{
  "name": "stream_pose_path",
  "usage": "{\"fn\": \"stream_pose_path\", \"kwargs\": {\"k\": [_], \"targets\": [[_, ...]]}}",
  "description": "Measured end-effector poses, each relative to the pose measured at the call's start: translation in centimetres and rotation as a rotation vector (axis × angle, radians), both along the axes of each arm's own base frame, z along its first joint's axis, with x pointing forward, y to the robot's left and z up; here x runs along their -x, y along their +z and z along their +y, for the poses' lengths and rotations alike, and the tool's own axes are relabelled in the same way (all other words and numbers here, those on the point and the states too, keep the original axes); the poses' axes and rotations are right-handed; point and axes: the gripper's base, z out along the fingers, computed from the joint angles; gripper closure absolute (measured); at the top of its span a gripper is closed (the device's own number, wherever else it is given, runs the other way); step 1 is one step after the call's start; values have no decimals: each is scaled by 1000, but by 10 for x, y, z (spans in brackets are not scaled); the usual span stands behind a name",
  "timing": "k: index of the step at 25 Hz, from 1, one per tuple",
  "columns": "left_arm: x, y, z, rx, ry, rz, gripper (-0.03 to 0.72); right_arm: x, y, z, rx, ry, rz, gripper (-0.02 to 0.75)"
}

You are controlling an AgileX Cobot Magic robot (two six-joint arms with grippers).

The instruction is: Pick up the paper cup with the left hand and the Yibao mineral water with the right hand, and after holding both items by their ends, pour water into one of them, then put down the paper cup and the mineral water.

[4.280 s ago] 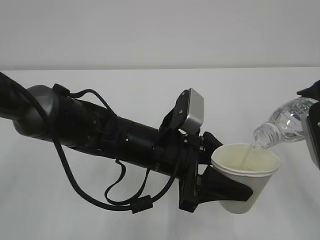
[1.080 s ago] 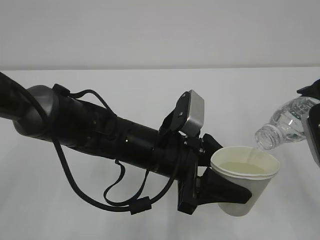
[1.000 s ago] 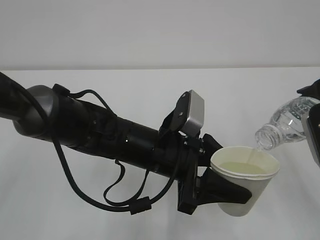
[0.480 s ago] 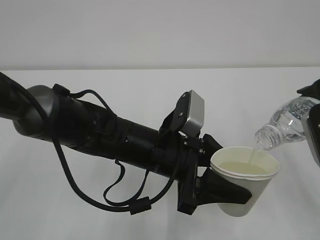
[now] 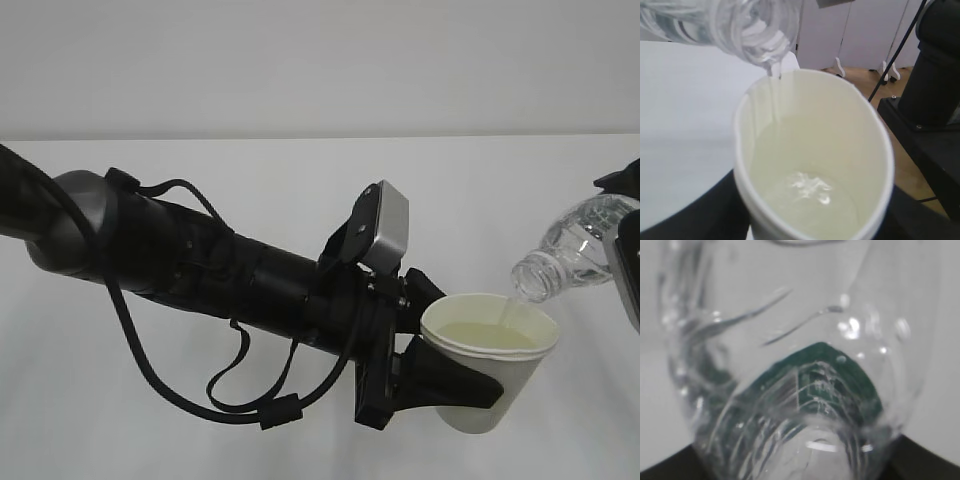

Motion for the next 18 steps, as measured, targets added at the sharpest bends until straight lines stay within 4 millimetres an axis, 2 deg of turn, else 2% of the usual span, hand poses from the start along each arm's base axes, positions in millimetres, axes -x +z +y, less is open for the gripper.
{"fn": "stream_pose_path", "kwargs": {"k": [18], "targets": [[0,0,0,0,0,0,258,0,0,0,2,2,-2,330]]}}
